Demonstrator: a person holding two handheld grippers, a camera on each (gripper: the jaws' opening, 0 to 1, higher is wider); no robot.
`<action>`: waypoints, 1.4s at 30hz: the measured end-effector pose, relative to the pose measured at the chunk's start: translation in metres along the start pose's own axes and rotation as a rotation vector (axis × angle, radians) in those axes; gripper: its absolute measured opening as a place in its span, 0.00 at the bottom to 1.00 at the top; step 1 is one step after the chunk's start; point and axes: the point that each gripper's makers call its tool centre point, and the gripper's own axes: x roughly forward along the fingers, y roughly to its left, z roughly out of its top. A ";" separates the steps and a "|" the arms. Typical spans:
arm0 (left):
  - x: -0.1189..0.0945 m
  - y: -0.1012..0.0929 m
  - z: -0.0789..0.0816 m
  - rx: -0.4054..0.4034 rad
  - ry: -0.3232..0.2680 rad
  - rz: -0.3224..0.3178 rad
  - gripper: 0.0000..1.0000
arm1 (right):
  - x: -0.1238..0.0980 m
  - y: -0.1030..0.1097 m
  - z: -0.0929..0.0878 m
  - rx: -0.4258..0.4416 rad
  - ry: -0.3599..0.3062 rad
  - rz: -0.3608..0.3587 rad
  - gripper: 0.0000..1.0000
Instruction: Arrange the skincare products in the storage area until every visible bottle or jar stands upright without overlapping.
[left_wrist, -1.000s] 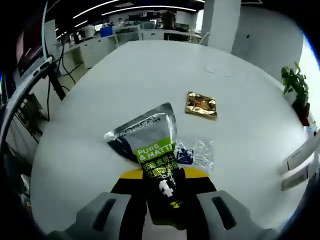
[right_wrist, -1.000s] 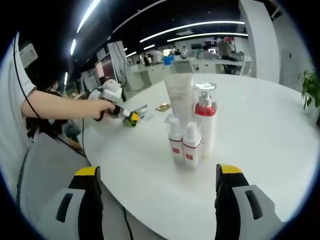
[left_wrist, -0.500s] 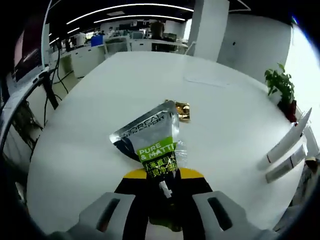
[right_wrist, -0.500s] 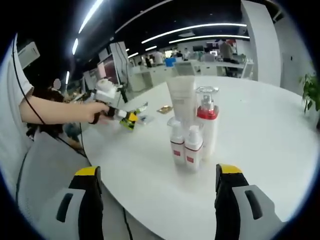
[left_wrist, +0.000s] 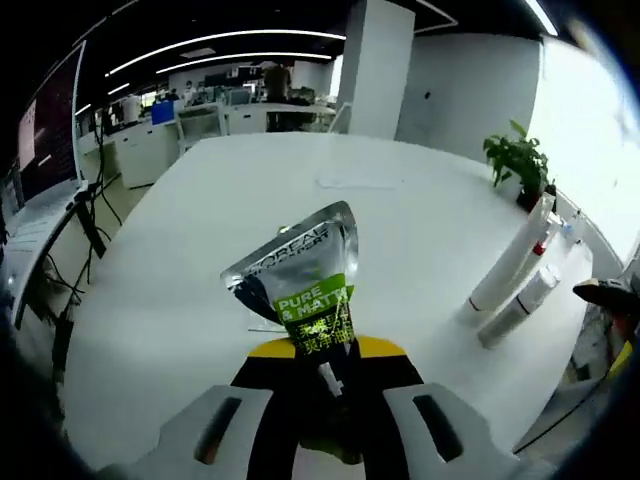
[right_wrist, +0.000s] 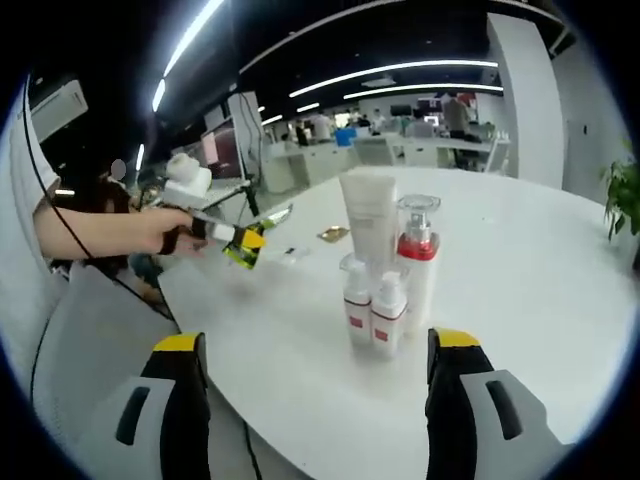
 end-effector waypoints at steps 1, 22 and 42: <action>-0.004 -0.005 0.000 0.003 -0.005 -0.009 0.14 | 0.000 0.000 0.001 -0.005 -0.003 0.002 0.89; -0.096 -0.110 0.010 0.178 -0.116 -0.267 0.14 | -0.004 0.060 0.076 0.189 -0.293 0.256 0.66; -0.150 -0.176 -0.002 0.247 -0.181 -0.480 0.15 | 0.010 0.098 0.109 0.599 -0.438 0.511 0.22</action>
